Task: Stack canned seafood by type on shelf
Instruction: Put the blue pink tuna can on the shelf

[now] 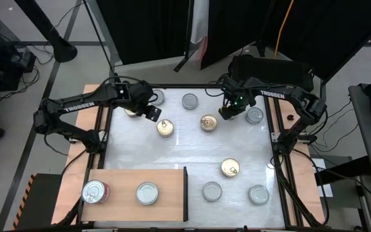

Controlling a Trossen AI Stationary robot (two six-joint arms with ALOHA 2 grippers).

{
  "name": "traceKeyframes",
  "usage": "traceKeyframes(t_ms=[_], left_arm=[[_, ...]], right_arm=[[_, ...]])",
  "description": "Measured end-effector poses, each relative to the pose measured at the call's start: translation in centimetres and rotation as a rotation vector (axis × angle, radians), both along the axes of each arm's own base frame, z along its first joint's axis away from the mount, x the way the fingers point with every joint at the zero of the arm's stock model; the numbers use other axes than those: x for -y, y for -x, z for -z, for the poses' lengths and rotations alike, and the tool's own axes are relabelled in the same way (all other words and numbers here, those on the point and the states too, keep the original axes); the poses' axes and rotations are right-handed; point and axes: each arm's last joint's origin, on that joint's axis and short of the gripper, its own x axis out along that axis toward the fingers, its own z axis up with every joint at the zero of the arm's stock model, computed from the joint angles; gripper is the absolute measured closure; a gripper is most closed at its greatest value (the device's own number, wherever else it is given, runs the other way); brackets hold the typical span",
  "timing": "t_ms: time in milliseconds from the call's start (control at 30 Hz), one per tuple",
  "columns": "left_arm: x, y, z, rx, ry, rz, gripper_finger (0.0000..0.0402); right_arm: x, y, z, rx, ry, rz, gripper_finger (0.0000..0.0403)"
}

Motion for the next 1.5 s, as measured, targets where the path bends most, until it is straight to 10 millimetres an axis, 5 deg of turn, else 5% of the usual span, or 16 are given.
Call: traceKeyframes(t_ms=[933, 1333, 1500], left_arm=[[0.0, 0.0, 0.0, 0.001, -0.003, -0.014, 0.0256], [-0.1, 0.0, 0.0, -0.008, -0.027, -0.017, 0.0256], [-0.1, 0.0, 0.0, -0.014, -0.035, 0.000, 0.0256]], right_arm=[[-0.2, 0.6, 2.1, -0.010, 0.027, 0.049, 0.0403], [-1.3, 1.9, 5.5, -0.012, 0.027, 0.088, 0.0403], [-1.4, 2.1, 4.7, -0.021, 0.031, 0.079, 0.0403]])
